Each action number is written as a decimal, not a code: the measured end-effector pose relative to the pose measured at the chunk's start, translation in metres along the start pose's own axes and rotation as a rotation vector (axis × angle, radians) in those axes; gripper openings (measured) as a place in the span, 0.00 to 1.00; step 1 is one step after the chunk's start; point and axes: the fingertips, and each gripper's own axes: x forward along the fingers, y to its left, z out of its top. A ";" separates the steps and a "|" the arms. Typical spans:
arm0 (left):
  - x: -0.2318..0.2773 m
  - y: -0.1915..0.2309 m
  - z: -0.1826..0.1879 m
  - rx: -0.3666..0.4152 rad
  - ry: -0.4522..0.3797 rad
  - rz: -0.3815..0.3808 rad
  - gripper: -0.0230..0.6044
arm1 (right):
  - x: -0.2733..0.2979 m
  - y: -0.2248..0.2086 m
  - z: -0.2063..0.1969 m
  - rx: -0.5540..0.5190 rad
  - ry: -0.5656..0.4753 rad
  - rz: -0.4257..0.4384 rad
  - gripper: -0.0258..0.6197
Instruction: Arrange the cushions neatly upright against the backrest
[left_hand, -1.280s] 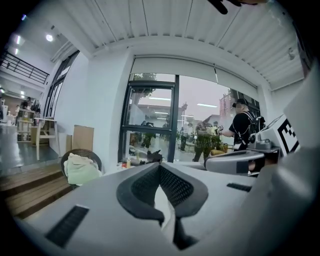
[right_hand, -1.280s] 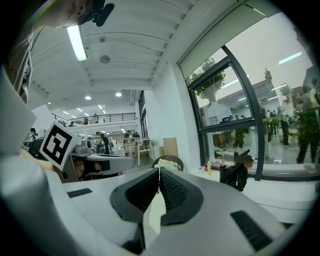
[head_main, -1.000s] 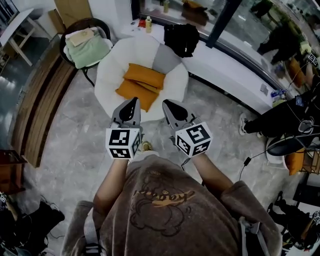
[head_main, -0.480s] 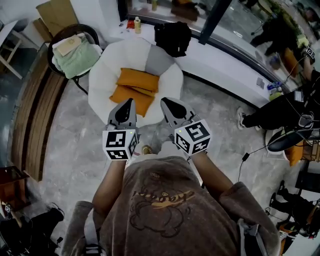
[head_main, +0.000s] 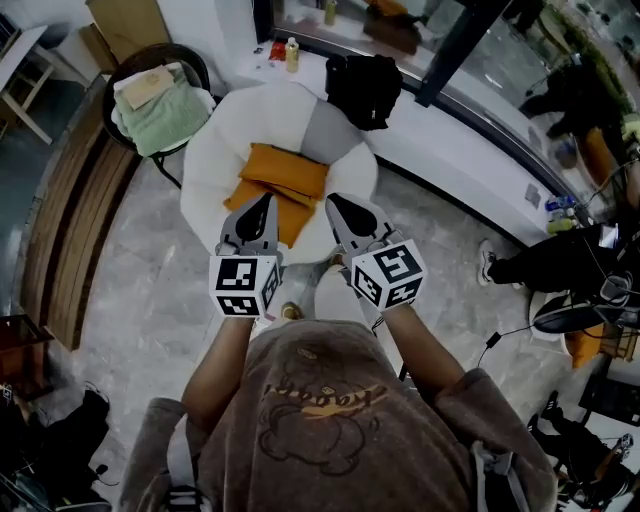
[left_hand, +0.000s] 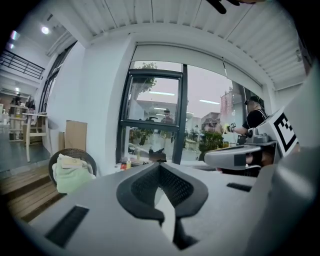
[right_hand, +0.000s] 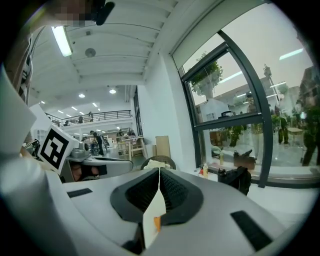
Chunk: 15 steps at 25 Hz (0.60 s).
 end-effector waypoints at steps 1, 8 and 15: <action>0.008 0.002 0.003 0.000 0.001 0.009 0.04 | 0.006 -0.007 0.002 -0.001 0.001 0.009 0.07; 0.065 0.012 0.027 -0.013 0.000 0.065 0.04 | 0.052 -0.053 0.021 -0.008 0.013 0.079 0.07; 0.120 0.014 0.033 -0.040 0.015 0.152 0.04 | 0.084 -0.104 0.031 -0.032 0.029 0.159 0.07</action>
